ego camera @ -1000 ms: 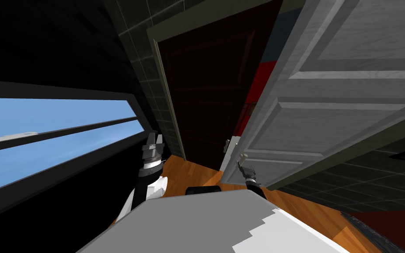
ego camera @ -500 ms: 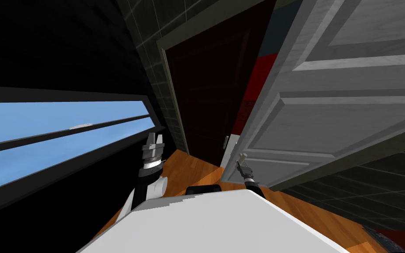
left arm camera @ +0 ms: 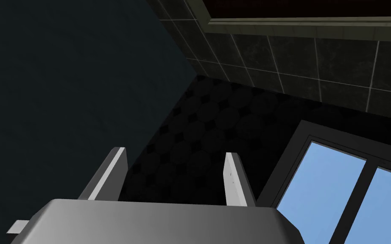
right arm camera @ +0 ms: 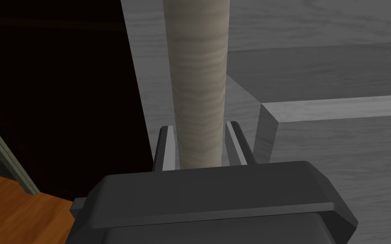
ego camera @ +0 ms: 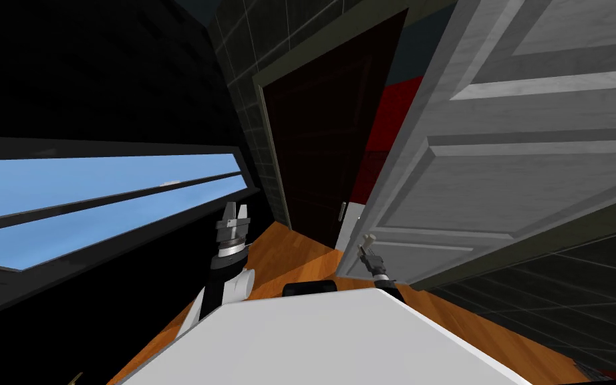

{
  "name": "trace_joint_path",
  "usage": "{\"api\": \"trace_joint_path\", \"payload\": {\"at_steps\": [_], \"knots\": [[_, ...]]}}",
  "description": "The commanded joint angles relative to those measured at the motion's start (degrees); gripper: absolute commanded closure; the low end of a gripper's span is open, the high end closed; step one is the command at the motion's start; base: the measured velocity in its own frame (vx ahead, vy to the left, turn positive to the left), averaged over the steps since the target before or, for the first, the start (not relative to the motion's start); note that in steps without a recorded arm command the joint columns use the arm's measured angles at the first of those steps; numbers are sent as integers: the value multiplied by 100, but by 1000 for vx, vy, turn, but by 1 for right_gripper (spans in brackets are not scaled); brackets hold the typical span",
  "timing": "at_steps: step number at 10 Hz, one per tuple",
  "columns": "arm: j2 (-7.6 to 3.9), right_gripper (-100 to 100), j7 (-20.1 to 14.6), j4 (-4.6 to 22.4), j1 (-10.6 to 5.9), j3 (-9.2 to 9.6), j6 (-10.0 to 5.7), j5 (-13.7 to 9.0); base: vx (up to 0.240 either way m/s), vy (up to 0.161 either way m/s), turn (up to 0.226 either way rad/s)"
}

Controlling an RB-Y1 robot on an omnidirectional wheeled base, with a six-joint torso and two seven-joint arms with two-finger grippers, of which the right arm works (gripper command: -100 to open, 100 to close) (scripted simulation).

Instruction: Pull the door open

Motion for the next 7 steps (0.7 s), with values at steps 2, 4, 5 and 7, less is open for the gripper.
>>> {"api": "trace_joint_path", "payload": {"at_steps": [2, 4, 5, 7], "knots": [[-72, 100, -100, -46, 51, 97, -78, 52, -153, -59, 118], [-191, 100, -268, -24, 149, 260, -287, 140, -179, -43, 137], [-249, 100, -333, -14, 186, 316, -376, 171, -200, -38, 91], [-369, 100, -469, 9, 264, 433, -564, 237, -213, -59, 117]]}}
